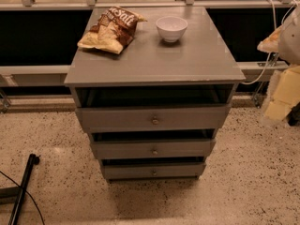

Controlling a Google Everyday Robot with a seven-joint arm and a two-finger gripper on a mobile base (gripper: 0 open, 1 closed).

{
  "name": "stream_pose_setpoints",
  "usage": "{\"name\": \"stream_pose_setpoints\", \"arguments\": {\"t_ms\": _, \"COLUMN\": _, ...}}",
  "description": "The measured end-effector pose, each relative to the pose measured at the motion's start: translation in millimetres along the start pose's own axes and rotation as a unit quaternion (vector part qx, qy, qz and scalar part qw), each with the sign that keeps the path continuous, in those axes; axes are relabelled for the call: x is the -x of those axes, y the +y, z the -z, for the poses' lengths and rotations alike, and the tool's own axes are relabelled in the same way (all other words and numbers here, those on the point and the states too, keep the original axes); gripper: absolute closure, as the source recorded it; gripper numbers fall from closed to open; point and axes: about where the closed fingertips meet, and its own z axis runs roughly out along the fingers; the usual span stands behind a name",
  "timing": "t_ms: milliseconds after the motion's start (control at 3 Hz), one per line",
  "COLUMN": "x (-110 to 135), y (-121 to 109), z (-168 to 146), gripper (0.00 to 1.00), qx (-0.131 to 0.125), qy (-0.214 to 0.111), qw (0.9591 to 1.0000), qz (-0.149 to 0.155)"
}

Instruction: Open top drawer

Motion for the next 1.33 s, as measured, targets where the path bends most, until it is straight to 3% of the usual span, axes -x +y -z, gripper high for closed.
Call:
{"name": "stream_pose_setpoints", "arguments": {"t_ms": 333, "x": 0, "y": 0, "z": 0, "gripper": 0.00, "qx": 0.000, "qy": 0.000, "qw": 1.0000, "qz": 0.000}}
{"name": "stream_pose_setpoints", "arguments": {"t_ms": 667, "x": 1, "y": 3, "z": -27, "gripper": 0.00, "qx": 0.005, "qy": -0.009, "qw": 0.9999, "qz": -0.002}}
{"name": "stream_pose_setpoints", "arguments": {"t_ms": 1000, "x": 5, "y": 48, "z": -94, "gripper": 0.00, "qx": 0.028, "qy": -0.077, "qw": 0.9966, "qz": 0.009}}
{"name": "stream_pose_setpoints", "arguments": {"t_ms": 1333, "x": -1, "y": 50, "z": -97, "gripper": 0.00, "qx": 0.025, "qy": -0.079, "qw": 0.9966, "qz": 0.000}}
